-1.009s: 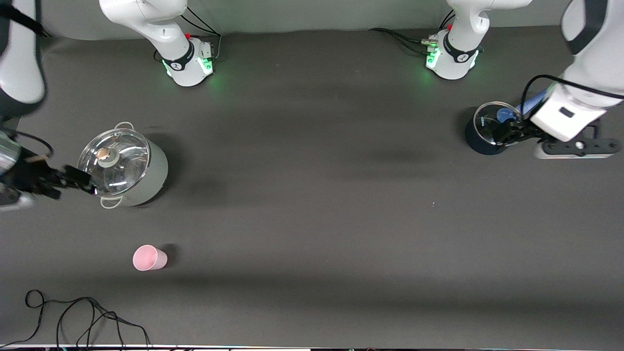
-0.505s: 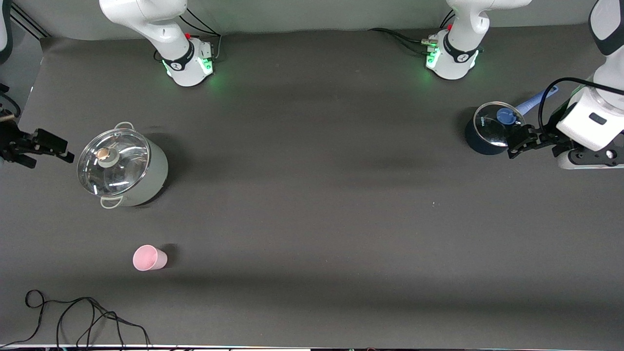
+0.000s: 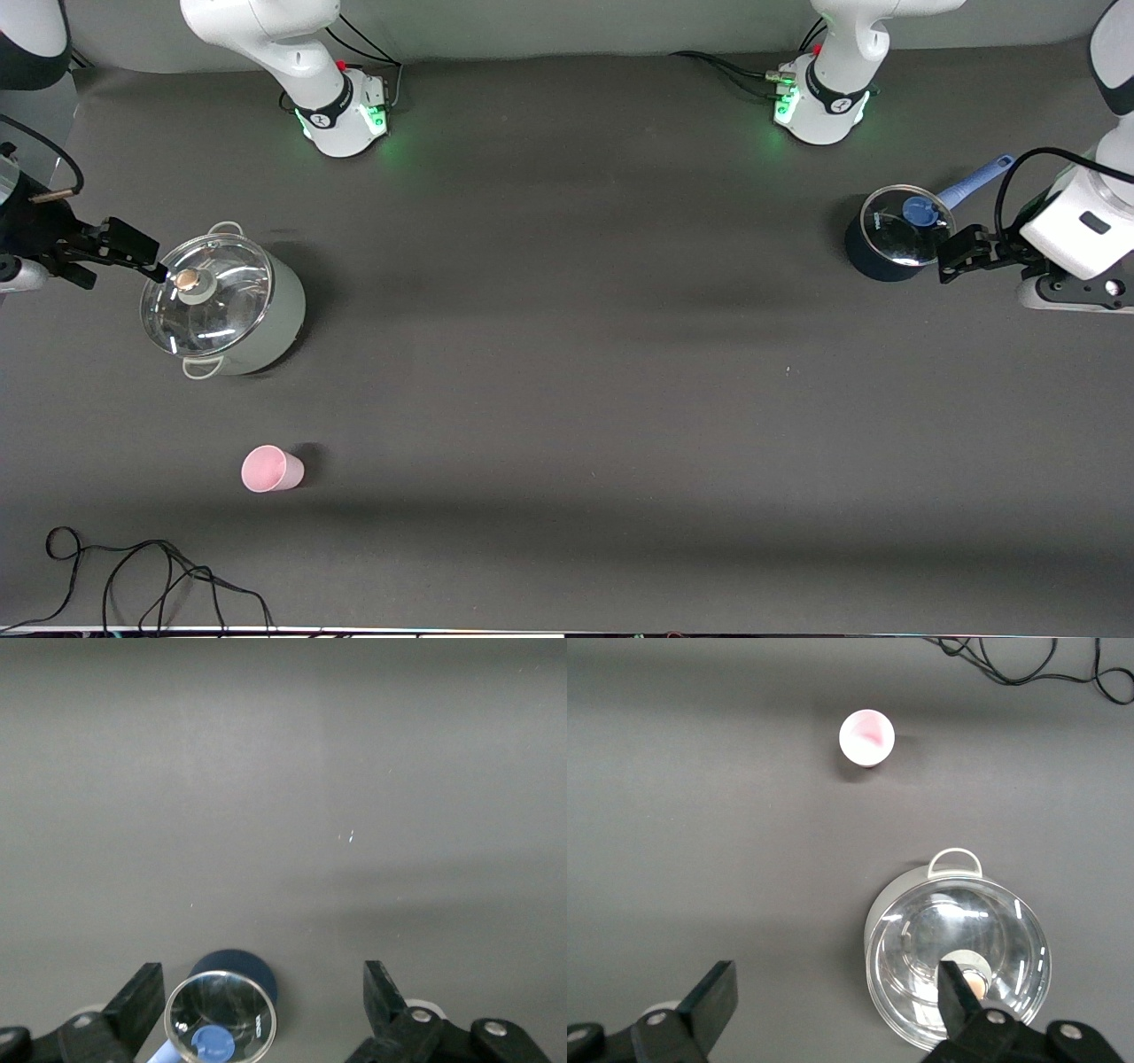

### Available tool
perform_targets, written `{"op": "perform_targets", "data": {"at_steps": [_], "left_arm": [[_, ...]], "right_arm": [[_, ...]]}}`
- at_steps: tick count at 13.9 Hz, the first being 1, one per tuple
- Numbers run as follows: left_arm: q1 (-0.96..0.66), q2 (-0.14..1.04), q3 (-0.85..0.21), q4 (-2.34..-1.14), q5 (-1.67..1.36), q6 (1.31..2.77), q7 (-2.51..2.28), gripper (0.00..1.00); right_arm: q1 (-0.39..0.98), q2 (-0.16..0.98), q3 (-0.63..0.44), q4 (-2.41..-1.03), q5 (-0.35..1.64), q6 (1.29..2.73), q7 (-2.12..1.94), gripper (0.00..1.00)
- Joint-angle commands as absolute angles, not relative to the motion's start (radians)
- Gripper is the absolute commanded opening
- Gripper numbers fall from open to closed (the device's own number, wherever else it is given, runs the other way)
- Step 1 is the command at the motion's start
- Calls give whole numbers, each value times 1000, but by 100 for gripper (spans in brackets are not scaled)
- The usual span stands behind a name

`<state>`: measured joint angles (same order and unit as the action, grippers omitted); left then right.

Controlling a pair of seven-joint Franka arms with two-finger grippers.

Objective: Transfer pink cup from left to right arm

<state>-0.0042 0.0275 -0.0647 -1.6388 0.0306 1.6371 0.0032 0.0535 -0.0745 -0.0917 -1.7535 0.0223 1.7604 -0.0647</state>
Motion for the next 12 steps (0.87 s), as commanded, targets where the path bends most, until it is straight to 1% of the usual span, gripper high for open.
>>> {"op": "perform_targets", "data": {"at_steps": [1,3,6,12], "left_arm": [[-5,25,-72,-1602,51,1595,2,100],[-3,38,-69,-1579,51,1615,18,100],[5,51,-67,-1560,52,1617,18,100],[9,66,-66,-1566,52,1620,20,100]], "right_arm": [[-110,-61,66,-1753,3,1808,-48,100],[-113,-29,64,-1721,3,1841,-48,100],[-124,28,64,-1652,5,1845,-58,100],[-147,17,74,-1637,5,1805,-97,100]]}}
